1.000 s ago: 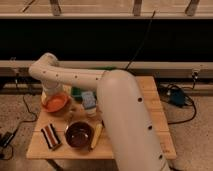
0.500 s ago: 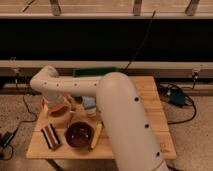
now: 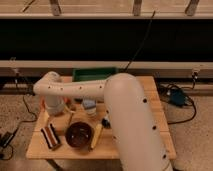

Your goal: Wipe purple bowl with eraser

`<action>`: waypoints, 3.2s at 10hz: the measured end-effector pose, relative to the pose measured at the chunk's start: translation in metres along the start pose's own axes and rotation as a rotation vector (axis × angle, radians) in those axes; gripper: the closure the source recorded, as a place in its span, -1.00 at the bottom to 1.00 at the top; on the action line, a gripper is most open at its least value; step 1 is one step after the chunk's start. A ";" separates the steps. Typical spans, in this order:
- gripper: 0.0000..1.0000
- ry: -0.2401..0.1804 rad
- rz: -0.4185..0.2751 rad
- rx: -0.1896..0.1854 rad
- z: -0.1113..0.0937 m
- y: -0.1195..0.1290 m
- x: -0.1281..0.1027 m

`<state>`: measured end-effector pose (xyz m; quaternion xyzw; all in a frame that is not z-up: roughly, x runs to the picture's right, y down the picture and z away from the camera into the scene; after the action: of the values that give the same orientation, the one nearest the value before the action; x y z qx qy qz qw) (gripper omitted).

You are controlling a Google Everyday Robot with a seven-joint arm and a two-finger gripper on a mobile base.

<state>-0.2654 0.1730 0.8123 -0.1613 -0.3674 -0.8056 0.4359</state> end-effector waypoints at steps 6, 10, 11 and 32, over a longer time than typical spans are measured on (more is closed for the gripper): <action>-0.60 -0.065 -0.041 0.014 0.027 -0.023 -0.006; -0.60 -0.072 -0.061 -0.003 0.035 -0.031 0.002; -0.60 -0.073 -0.062 -0.009 0.036 -0.031 0.004; 0.98 -0.121 -0.048 -0.030 0.055 -0.036 -0.004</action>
<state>-0.2961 0.2277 0.8312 -0.2071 -0.3846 -0.8102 0.3909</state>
